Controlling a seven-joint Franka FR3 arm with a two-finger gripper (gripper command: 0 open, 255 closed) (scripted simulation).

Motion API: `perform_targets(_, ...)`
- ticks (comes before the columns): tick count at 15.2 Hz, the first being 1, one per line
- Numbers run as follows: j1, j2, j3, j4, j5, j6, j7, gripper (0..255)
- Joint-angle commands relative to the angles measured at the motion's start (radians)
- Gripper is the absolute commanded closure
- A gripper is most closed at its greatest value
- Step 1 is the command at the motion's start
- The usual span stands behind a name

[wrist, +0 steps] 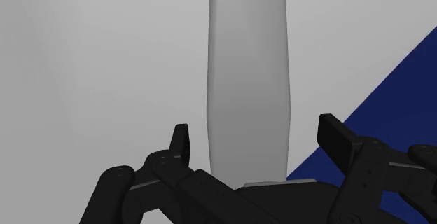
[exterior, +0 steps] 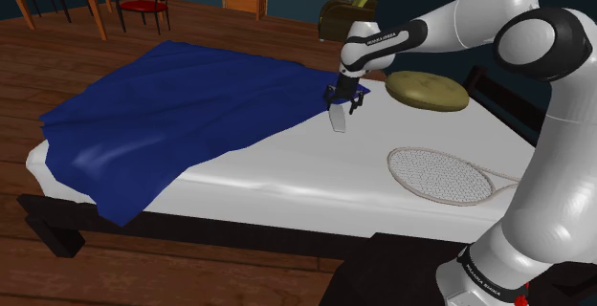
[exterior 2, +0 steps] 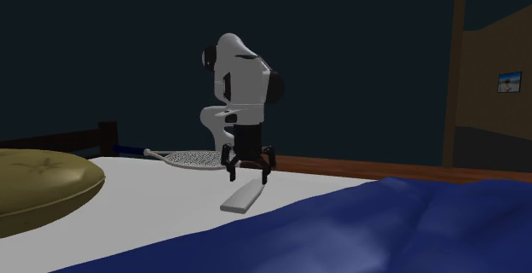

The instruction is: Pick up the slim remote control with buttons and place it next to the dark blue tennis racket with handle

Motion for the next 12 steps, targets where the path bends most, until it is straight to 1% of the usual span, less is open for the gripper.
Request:
perform_targets(1,0.000,0.018,0.000,-0.002,0.000,0.021,0.002,0)
perform_targets(5,0.001,0.041,-0.001,-0.018,-0.001,0.060,0.003,0)
perform_targets(12,0.001,0.042,-0.001,-0.018,-0.001,0.060,0.003,0)
